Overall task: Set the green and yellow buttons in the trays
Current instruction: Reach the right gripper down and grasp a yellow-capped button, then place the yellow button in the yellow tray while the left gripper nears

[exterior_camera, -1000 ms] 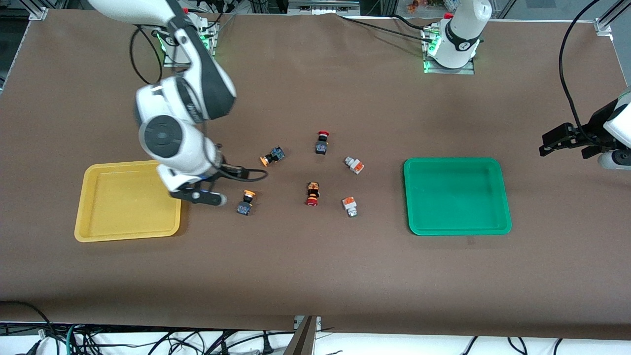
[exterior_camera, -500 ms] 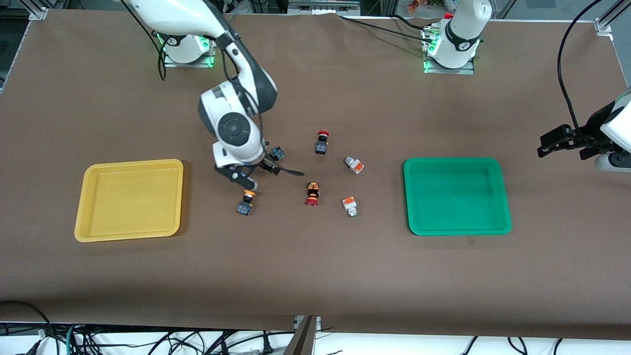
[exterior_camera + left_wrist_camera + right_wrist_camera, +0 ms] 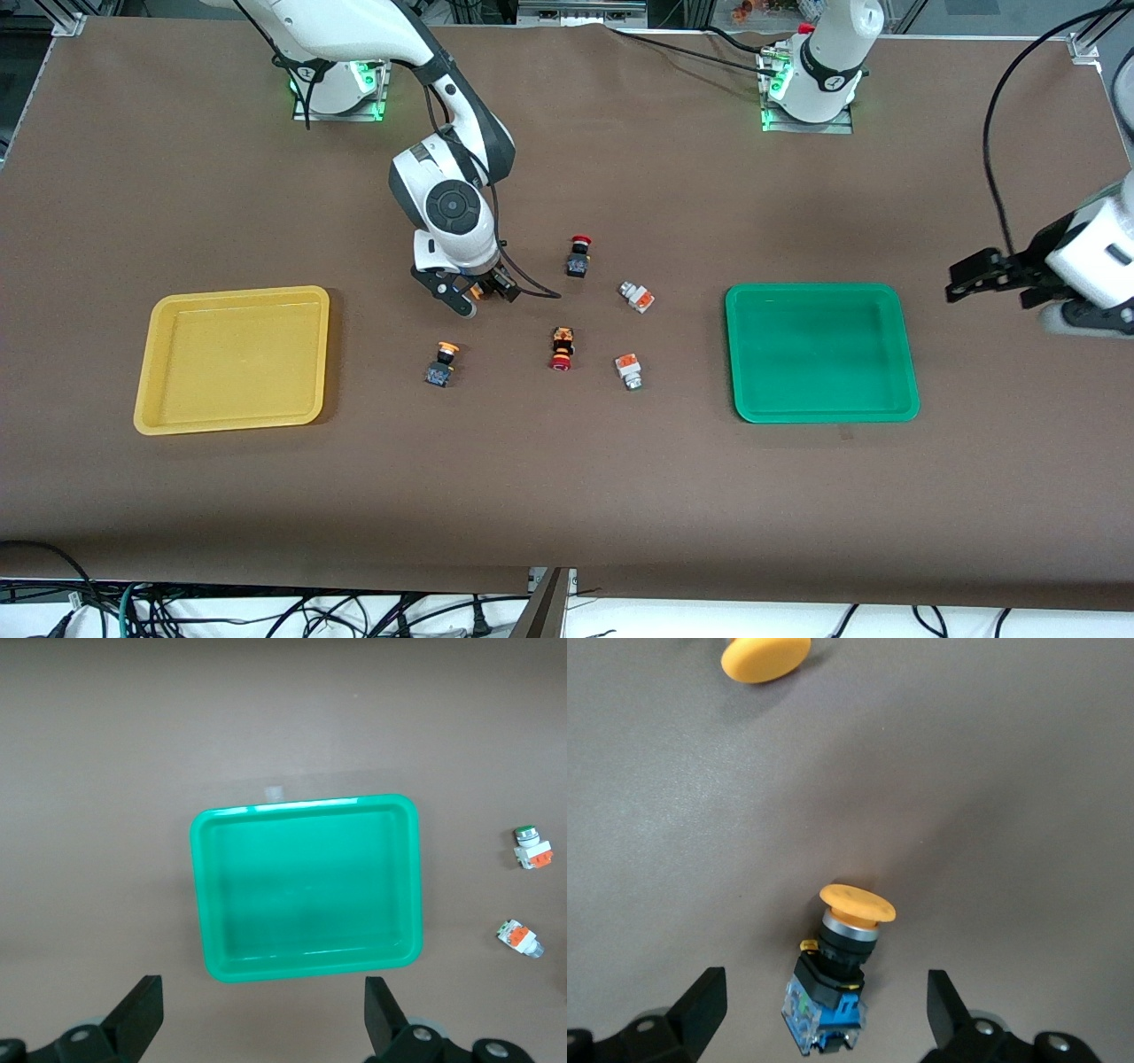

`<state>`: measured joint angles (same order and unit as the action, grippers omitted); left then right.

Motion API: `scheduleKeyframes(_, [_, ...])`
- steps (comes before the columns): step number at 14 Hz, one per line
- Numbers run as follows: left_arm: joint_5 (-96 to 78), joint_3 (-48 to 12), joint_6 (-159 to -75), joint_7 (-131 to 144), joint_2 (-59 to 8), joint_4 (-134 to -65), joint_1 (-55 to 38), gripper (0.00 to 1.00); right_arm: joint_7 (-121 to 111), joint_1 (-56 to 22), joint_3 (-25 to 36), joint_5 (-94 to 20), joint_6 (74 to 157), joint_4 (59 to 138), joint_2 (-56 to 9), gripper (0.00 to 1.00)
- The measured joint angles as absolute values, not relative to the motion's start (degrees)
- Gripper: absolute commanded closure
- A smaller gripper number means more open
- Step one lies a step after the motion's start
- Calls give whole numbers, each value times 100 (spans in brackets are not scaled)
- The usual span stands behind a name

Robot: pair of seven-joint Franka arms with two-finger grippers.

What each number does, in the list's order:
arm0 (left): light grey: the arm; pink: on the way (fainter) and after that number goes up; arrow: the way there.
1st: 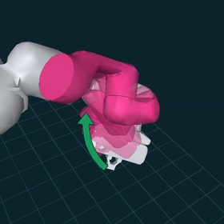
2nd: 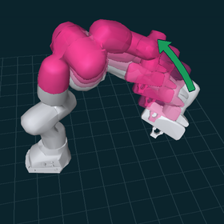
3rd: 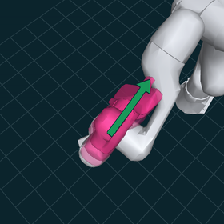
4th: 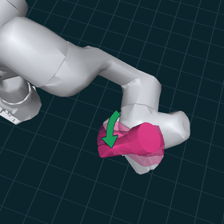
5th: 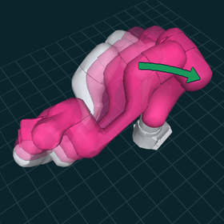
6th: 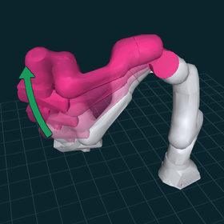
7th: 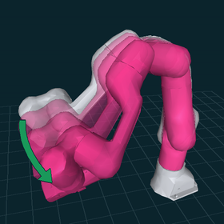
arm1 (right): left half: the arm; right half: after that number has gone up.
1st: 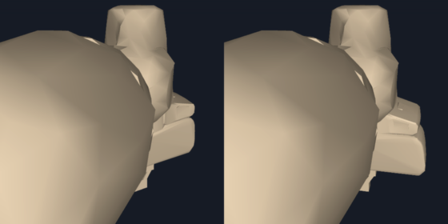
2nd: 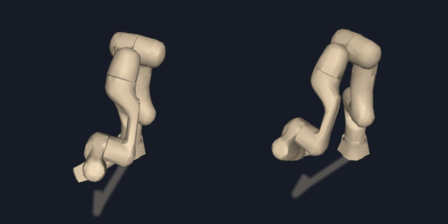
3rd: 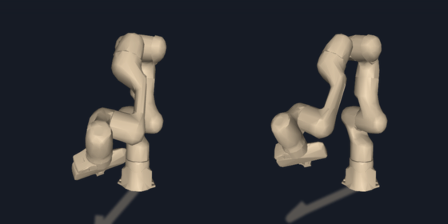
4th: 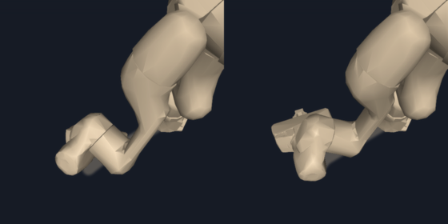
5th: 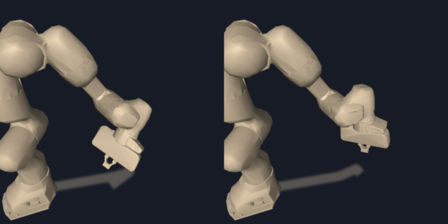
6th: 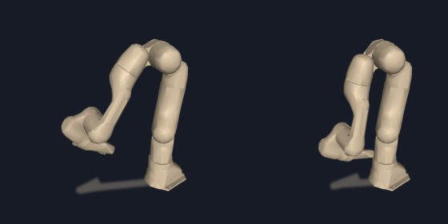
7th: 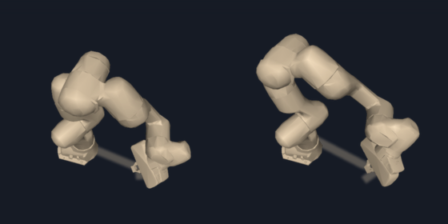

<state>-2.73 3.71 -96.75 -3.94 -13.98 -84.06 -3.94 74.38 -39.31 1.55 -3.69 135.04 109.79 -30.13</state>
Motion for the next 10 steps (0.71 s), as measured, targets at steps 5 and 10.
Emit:
scheduleKeyframes(5, [-276,333,-10113,-390,-2397,-8040,-874,0,7670,-4031,154,-369,13979,11130,-3064,69])
scheduleKeyframes(10, [-351,333,-10324,-362,-2756,-7951,-1004,0,7761,-4162,157,-369,14179,11152,-3168,100])
